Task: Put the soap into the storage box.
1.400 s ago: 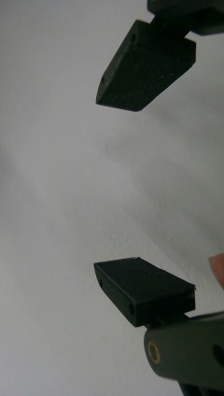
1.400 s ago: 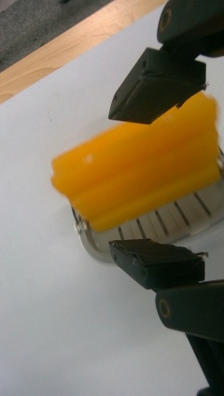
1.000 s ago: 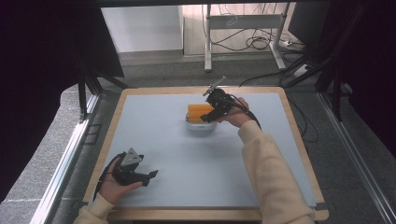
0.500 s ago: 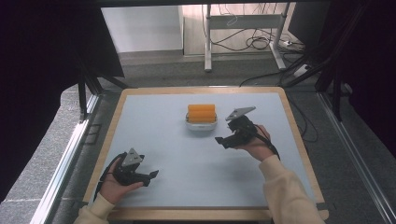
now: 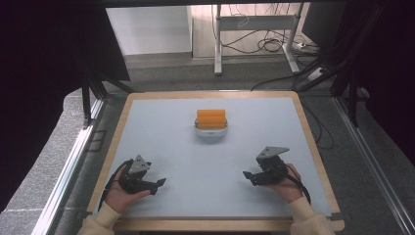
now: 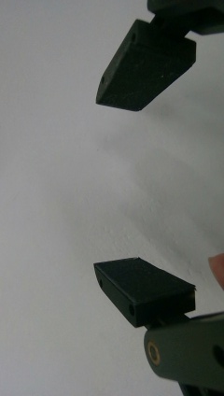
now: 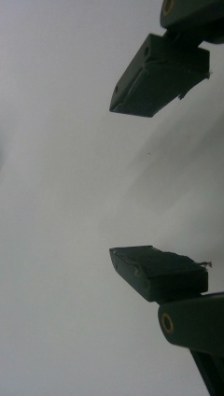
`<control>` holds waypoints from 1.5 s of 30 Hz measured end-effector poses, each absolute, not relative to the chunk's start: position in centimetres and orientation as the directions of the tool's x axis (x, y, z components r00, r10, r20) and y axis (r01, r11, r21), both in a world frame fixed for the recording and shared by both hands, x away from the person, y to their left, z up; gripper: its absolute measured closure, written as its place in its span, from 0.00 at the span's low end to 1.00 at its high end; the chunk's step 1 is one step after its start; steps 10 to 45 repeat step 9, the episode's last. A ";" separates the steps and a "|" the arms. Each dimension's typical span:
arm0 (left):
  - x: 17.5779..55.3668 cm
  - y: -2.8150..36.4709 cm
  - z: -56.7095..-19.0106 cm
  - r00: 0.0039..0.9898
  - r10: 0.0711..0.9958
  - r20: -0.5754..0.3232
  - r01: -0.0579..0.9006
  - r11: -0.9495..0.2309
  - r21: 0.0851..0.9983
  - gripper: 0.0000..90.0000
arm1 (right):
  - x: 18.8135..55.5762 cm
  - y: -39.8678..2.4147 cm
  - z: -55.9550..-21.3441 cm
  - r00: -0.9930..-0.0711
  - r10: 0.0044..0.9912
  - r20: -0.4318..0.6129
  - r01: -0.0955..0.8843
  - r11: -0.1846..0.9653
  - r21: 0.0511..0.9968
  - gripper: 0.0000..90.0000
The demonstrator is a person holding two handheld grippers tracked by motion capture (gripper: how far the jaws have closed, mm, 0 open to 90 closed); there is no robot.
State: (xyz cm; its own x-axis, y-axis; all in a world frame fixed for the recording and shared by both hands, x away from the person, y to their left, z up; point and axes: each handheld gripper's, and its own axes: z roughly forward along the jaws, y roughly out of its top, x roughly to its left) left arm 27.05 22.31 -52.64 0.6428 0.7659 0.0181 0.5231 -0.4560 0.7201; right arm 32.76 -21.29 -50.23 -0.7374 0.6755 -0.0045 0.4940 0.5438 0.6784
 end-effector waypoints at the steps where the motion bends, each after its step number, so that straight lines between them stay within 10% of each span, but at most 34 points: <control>1: 27.1 22.3 -52.7 0.642 0.766 0.016 0.524 -0.454 0.720 0.20 | 32.8 -21.4 -50.4 -0.735 0.678 -0.013 0.491 0.545 0.680 0.27; 45: 27.4 22.4 -52.7 0.641 0.767 0.017 0.525 -0.455 0.719 0.20 | 32.5 -21.8 -49.5 -0.696 0.717 -0.029 0.439 0.457 0.774 0.21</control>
